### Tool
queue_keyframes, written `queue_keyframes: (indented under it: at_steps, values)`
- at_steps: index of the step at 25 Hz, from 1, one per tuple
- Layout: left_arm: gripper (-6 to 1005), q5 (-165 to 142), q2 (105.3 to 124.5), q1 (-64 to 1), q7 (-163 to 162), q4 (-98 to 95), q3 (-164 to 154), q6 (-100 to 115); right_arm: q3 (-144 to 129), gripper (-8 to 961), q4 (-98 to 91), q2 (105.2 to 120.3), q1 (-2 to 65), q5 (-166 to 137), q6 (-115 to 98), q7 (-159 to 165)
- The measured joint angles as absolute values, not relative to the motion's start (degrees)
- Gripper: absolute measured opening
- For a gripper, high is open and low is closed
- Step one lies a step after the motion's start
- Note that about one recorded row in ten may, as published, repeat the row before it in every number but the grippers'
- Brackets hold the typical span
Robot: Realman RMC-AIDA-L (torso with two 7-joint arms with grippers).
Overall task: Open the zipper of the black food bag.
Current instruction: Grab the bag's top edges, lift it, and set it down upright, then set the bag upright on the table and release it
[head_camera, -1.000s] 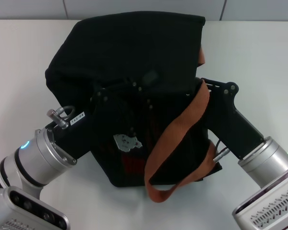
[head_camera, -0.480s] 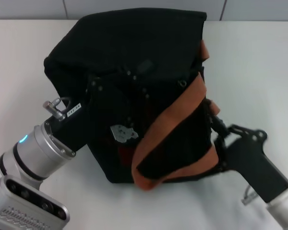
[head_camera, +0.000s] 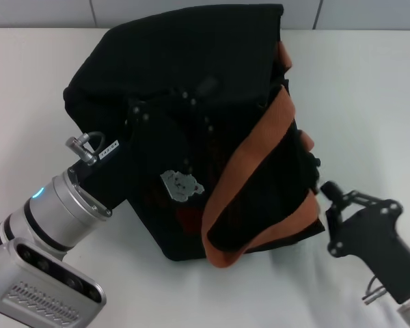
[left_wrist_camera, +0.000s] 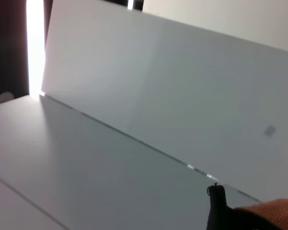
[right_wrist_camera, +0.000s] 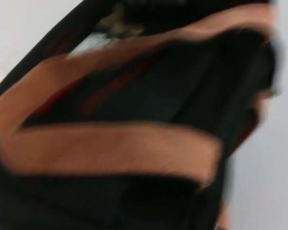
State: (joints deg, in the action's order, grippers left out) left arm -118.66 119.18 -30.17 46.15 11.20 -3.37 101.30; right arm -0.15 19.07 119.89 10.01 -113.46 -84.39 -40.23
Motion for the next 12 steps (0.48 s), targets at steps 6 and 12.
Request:
queue_keyframes:
  at_steps: [6,12]
  values:
    - [120,-118.57,119.18,-26.68,39.8,13.3,2.52,99.19,2.15,81,18.4,119.74,7.54,-113.18,-99.47,-32.53]
    - [123,-118.48,119.17,-20.27,26.95,14.29,7.61,95.53,3.67,294,13.16,119.54,7.93,-113.14,-108.6,-11.13]
